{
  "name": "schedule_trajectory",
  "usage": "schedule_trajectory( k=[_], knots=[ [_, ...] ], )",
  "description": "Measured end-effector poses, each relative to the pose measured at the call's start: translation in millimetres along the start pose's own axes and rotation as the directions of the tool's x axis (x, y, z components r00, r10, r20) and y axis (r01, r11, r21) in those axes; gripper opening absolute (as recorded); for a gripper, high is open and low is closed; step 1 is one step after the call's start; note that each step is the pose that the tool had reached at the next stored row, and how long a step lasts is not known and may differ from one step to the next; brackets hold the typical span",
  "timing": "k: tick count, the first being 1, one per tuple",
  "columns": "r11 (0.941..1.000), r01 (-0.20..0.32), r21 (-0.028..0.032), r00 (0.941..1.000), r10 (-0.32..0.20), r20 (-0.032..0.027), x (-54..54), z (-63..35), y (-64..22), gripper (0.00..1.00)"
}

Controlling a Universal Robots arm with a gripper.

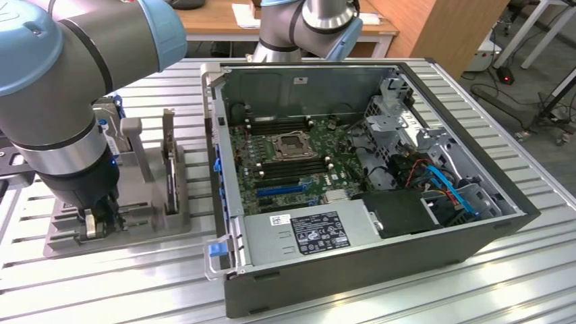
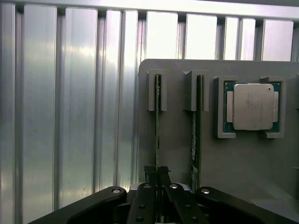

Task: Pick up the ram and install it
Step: 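Pick up the ram and move it above insertion slot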

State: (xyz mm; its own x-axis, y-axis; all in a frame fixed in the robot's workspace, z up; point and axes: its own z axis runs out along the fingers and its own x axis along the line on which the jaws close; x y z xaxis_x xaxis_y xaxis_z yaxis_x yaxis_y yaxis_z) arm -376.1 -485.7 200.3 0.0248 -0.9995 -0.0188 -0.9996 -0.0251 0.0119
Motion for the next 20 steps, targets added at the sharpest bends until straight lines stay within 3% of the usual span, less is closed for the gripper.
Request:
schedule_trajectory(
  k=[20],
  knots=[
    [1.0,0.0,0.0,1.0,0.0,0.0026,0.1,-1.2,-0.1,0.11]
  ],
)
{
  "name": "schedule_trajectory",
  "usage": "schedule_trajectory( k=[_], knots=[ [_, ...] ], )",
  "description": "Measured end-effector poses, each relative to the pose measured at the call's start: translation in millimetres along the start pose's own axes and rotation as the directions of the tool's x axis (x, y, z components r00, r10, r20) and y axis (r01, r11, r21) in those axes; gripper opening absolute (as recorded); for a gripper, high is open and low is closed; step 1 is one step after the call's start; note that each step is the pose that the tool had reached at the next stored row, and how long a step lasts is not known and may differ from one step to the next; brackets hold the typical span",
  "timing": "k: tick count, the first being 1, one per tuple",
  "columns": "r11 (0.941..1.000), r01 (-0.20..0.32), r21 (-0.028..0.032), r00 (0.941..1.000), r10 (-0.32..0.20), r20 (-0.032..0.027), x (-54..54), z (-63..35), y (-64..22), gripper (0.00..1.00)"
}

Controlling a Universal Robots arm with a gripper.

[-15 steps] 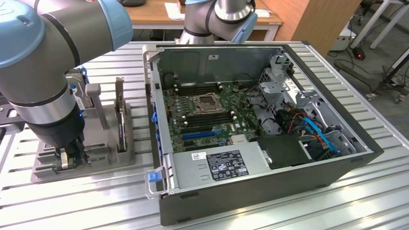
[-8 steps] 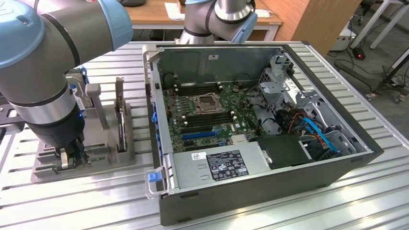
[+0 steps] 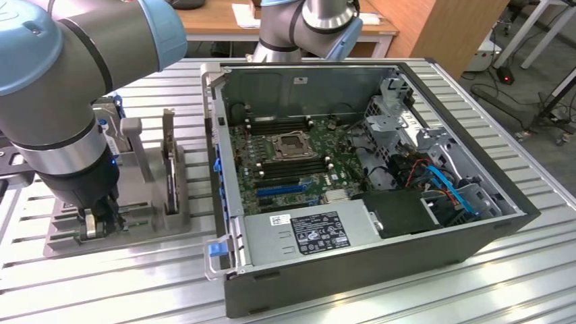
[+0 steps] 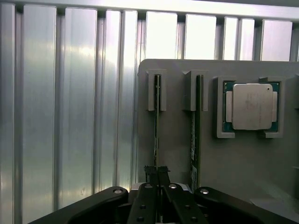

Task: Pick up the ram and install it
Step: 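Pick up the ram and move it above insertion slot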

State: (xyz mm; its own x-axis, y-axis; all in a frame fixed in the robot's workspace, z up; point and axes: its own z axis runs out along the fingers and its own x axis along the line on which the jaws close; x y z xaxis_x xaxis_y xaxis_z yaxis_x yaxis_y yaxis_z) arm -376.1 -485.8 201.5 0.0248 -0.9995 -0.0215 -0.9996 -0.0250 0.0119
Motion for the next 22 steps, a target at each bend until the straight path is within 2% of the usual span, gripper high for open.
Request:
schedule_trajectory(
  k=[12,22],
  knots=[
    [1.0,0.0,0.0001,1.0,0.0,0.0001,-0.4,-18.2,-1.0,0.11],
    [1.0,0.0,0.0001,1.0,0.0,0.0001,-0.8,-38.9,-2.2,0.11]
  ],
)
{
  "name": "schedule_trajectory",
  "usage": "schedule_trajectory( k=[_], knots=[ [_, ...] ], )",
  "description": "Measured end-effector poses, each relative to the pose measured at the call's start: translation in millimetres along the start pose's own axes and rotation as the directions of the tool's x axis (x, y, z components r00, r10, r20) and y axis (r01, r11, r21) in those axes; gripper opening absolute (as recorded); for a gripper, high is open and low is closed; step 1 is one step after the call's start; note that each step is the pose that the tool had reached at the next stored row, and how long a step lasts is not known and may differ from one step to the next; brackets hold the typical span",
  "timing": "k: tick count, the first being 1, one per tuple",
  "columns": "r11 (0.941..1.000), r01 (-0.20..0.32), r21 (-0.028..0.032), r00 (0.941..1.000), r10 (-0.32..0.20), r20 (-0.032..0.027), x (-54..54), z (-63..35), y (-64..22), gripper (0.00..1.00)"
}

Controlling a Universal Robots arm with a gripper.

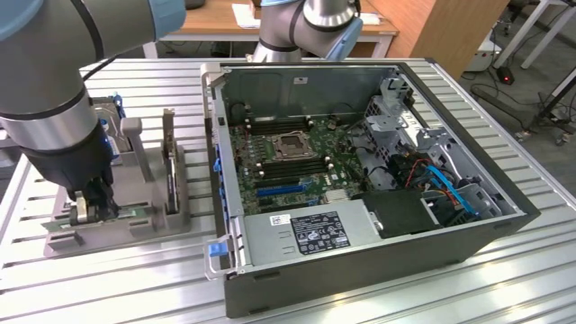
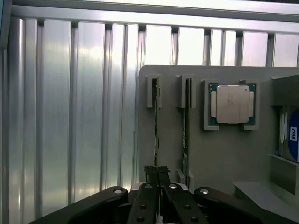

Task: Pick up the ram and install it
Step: 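Pick up the ram and move it above insertion slot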

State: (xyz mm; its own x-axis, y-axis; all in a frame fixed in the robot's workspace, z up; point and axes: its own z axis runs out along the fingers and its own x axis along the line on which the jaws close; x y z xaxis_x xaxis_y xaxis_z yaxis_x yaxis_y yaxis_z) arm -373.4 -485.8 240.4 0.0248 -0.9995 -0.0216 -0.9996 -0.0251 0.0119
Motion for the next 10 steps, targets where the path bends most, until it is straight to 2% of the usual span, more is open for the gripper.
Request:
schedule_trajectory(
  k=[10],
  knots=[
    [1.0,0.0,0.0,1.0,0.0,0.0,-0.5,-26.6,-1.5,0.11]
  ],
)
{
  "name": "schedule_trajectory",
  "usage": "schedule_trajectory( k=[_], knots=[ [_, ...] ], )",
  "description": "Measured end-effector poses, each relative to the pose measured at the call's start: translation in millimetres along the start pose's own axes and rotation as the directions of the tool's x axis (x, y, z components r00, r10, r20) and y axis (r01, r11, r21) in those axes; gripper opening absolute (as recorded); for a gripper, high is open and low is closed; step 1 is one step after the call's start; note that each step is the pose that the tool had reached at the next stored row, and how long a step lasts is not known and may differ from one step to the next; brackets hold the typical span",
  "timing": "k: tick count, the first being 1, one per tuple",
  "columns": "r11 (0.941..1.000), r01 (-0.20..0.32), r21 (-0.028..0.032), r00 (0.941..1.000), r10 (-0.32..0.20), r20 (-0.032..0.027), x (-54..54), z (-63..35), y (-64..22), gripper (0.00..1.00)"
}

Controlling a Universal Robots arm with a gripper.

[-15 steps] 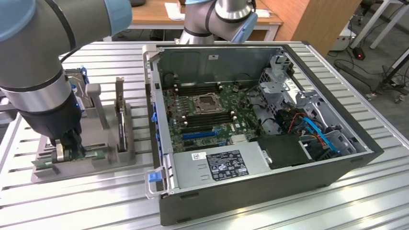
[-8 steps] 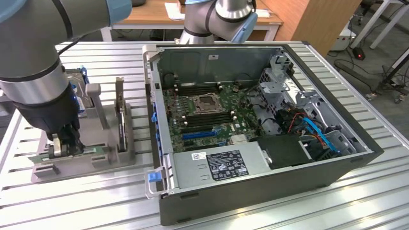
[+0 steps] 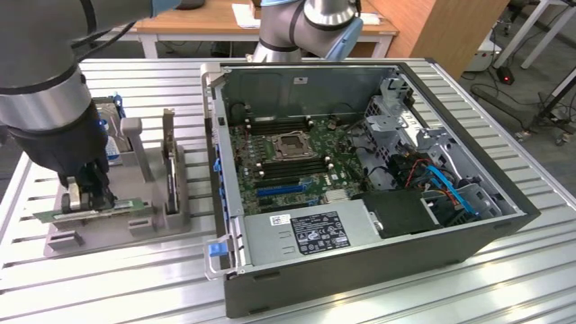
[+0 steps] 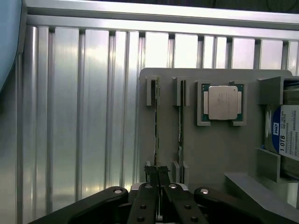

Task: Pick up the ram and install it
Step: 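Pick up the ram and move it above insertion slot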

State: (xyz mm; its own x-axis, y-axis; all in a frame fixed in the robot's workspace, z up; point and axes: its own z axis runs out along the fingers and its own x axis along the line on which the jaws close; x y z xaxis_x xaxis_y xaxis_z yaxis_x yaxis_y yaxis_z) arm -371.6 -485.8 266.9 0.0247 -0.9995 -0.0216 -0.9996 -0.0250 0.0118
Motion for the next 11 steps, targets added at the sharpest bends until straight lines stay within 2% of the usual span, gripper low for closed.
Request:
schedule_trajectory(
  k=[11],
  knots=[
    [1.0,0.0,-0.0001,1.0,0.0,0.0,-0.6,-31.1,-0.7,0.11]
  ],
)
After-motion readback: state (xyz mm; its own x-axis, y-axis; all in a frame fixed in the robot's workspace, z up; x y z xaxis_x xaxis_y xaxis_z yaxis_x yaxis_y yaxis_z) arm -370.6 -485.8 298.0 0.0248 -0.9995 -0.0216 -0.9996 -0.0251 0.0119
